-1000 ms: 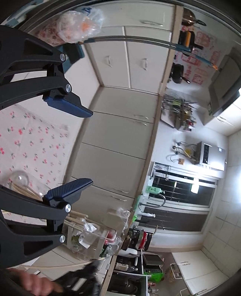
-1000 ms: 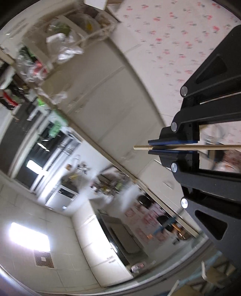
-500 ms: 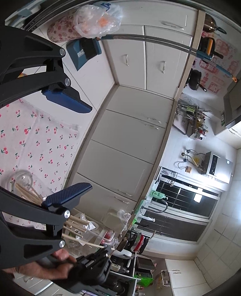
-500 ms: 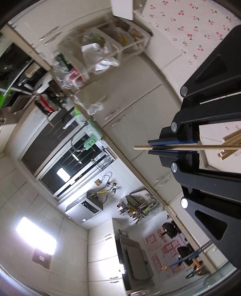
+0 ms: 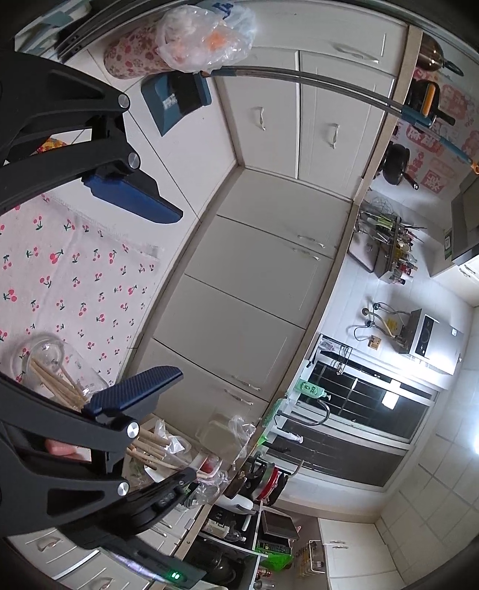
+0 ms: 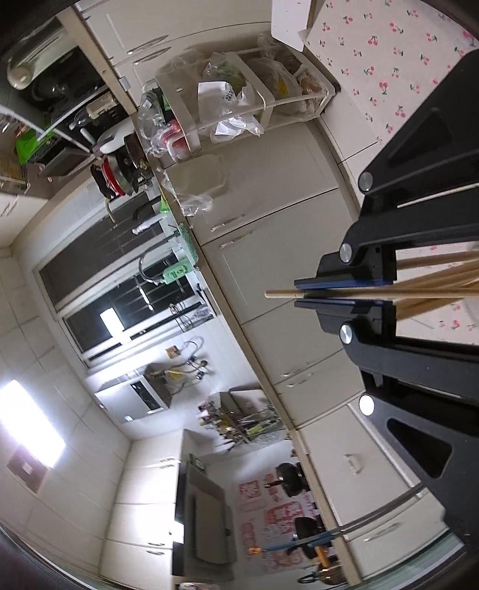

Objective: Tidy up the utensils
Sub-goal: 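Open the left tool over the jar while the right tool lowers its stick in and opens, then grasp another wooden stick with the left tool while the right tool grasps one too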

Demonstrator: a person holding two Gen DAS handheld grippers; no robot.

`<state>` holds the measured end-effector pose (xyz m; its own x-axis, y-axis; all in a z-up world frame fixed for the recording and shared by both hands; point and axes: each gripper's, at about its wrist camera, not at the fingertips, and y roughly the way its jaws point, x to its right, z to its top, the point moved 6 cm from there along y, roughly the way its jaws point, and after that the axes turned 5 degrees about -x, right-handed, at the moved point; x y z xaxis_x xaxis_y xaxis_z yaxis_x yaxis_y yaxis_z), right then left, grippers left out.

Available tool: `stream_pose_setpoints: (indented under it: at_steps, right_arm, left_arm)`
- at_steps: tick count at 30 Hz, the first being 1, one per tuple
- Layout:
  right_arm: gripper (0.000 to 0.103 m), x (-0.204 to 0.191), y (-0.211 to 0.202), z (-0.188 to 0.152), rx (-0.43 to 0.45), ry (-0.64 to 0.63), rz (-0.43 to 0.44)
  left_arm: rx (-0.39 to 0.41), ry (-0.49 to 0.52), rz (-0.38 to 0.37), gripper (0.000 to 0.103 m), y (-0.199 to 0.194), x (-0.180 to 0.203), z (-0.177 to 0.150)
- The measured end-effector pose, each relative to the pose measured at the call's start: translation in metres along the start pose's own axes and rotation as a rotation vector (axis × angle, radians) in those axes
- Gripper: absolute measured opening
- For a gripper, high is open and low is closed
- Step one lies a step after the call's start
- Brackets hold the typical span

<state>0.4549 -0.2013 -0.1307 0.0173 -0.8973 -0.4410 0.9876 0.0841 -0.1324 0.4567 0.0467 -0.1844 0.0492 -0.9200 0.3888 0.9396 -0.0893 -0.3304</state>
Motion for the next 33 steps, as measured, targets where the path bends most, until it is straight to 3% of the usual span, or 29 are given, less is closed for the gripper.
stream_pose_setpoints:
  at_steps: [5, 8, 9, 13, 16, 20, 26, 33]
  right_arm:
    - [0.006, -0.003, -0.019, -0.015, -0.09, -0.05, 0.01]
    - [0.028, 0.004, -0.034, -0.022, -0.151, -0.053, 0.003]
    - [0.029, 0.009, -0.043, -0.022, -0.16, -0.05, 0.002]
    - [0.03, 0.036, -0.073, -0.027, -0.264, -0.091, -0.039]
    - [0.03, 0.064, -0.085, -0.054, -0.466, -0.149, -0.095]
    - [0.019, 0.086, -0.087, -0.096, -0.676, -0.177, -0.119]
    - [0.018, 0.089, -0.076, -0.126, -0.773, -0.163, -0.104]
    - [0.018, 0.077, -0.062, -0.152, -0.864, -0.253, -0.123]
  left_arm:
    - [-0.012, 0.014, 0.011, 0.078, 0.003, 0.002, -0.004]
    - [-0.028, 0.024, 0.02, 0.079, 0.006, 0.003, -0.009]
    - [-0.031, 0.026, 0.023, 0.08, 0.006, 0.002, -0.01]
    - [-0.057, 0.041, 0.03, 0.08, 0.008, 0.003, -0.014]
    - [-0.091, 0.053, 0.031, 0.08, 0.005, 0.006, -0.018]
    - [-0.161, 0.095, 0.016, 0.08, 0.0, 0.018, -0.033]
    - [-0.274, 0.171, -0.013, 0.08, -0.007, 0.038, -0.066]
    - [-0.347, 0.157, -0.009, 0.081, -0.006, 0.036, -0.087]
